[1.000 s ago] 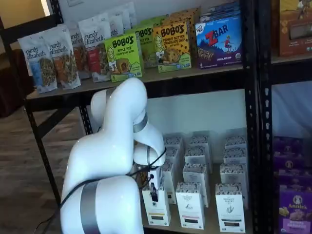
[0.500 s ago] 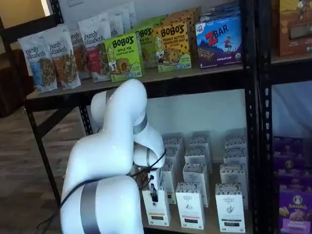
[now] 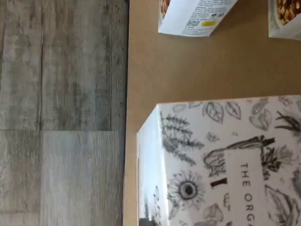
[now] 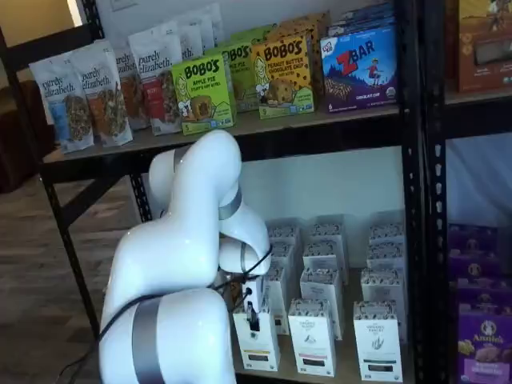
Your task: Pick up the white box with a yellow strip in the middle, on the bottom shelf, the fourth box from the left
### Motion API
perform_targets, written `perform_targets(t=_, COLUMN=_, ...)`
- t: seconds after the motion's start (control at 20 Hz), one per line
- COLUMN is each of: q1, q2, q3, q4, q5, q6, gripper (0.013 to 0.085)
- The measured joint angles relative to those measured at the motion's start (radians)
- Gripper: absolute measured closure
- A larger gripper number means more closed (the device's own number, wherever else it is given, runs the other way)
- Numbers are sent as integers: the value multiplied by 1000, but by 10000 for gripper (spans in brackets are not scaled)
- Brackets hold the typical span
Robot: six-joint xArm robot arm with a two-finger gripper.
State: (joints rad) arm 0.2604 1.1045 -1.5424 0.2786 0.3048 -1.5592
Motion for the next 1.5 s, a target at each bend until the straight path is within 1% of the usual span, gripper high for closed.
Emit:
perform_targets(t=0.15, q1=1, q2=-2, q3=4, q4=5, q5=-5, q6=-4, gripper=330)
perform_targets(t=0.5, q1=4, q2=-3, q3=5, q4=37, q5=-7, q6=-30, gripper=330)
perform_targets(t=0.6, q1=4, q2=-4, q3=4, q4=42, q5=-6, q6=-35, gripper=410)
perform_targets(t=0.65, q1=5, q2=-4, q3=4, q4=42, q5=-6, q6=-34, gripper=410)
perform_targets(t=0.7, q1=5, q2=-3, q3=4, q4=38, q5=-6, q6=-30, gripper=450)
perform_targets(t=0.85, q1=5, q2=-2, q3=3, q4=30, q5=-5, q6=-23, gripper=450)
perform_targets(t=0.9, q1=4, q2=-1, q3=1, q4=18, q5=-2, q6=-13, gripper=450)
perform_targets(t=1.0, q1=4, q2=-1, q3=0, q4=17, q5=2, q6=-12, gripper=450)
perform_targets(t=1.1, q1=5, q2=-4, q3=4, q4=39, q5=1, q6=-30, gripper=450)
perform_targets(t=1.3, q1=11, q2=-21, q3=25, q4=101, q5=-2, q6=-82, gripper=450)
perform_targets(t=1.5, q1=16, q2=-49, q3=66, q4=142, q5=-8, q6=-117, gripper=450)
